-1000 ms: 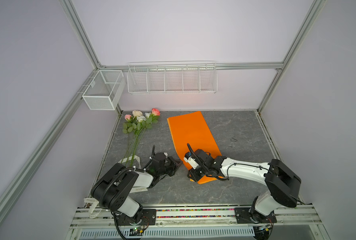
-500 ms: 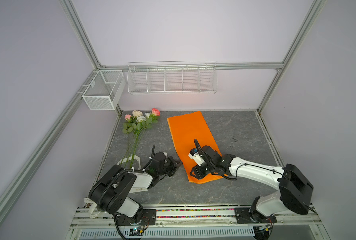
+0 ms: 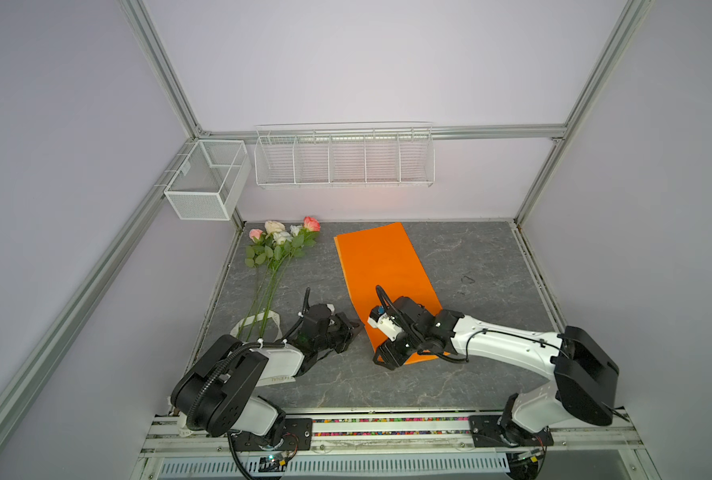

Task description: Tie the bouquet of fake flowers

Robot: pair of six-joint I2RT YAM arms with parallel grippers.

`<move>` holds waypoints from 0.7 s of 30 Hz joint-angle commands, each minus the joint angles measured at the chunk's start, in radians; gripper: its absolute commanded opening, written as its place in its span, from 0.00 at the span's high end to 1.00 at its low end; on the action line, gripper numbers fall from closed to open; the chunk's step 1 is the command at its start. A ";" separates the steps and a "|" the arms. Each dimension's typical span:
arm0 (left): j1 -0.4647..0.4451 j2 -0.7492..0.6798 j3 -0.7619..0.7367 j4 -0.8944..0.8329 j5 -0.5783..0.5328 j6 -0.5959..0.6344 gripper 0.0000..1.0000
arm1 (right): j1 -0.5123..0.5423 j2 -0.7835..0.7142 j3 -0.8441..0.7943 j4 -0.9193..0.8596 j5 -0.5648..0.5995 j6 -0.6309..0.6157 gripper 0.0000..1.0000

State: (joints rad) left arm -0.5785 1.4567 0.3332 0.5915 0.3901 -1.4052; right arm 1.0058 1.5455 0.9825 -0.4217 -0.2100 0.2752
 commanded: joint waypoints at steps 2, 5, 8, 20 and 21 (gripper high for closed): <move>-0.003 -0.015 0.026 -0.010 0.006 0.008 1.00 | 0.037 0.050 0.034 -0.055 0.099 -0.026 0.38; -0.004 -0.019 0.023 -0.015 0.004 0.009 1.00 | 0.035 0.037 0.022 -0.042 0.123 -0.016 0.40; -0.004 -0.024 0.015 -0.023 -0.002 0.013 1.00 | 0.031 0.002 0.018 -0.042 0.091 -0.021 0.37; -0.003 -0.040 0.018 -0.050 -0.005 0.026 1.00 | -0.049 -0.113 -0.057 -0.026 0.017 -0.038 0.33; -0.003 -0.041 0.019 -0.053 -0.005 0.028 1.00 | -0.044 -0.102 -0.057 -0.024 0.021 -0.040 0.33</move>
State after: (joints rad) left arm -0.5785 1.4380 0.3359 0.5465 0.3901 -1.3899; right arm 0.9550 1.4086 0.9424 -0.4370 -0.1677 0.2626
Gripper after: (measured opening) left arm 0.048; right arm 0.667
